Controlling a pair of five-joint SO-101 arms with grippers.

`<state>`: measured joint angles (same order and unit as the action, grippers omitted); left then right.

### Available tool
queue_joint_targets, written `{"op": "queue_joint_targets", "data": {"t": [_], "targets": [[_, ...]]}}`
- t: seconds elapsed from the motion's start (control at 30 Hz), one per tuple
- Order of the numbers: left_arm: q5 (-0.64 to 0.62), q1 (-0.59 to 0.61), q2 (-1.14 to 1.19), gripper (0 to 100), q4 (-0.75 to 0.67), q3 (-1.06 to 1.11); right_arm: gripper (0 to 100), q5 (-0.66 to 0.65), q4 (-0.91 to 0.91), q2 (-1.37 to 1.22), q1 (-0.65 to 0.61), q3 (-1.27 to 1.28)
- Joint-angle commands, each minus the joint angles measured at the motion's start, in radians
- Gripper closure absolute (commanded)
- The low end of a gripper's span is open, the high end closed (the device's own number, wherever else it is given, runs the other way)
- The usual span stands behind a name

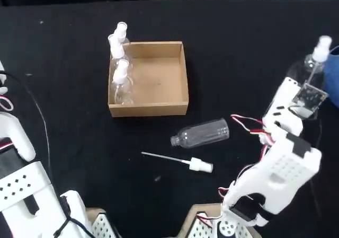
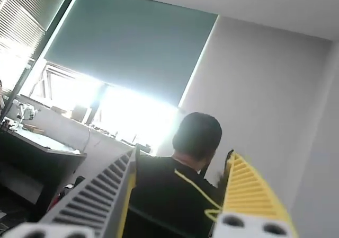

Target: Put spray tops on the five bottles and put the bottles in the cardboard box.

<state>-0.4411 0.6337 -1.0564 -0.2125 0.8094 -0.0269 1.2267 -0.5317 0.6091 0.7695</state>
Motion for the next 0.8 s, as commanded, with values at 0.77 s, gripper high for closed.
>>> {"op": "queue_joint_targets", "data": {"t": [0.77], "targets": [[-0.008,-0.012,-0.005,85,-0.014,-0.012,98.2,-0.006,0.229,-0.26,0.041,-0.084]]}}
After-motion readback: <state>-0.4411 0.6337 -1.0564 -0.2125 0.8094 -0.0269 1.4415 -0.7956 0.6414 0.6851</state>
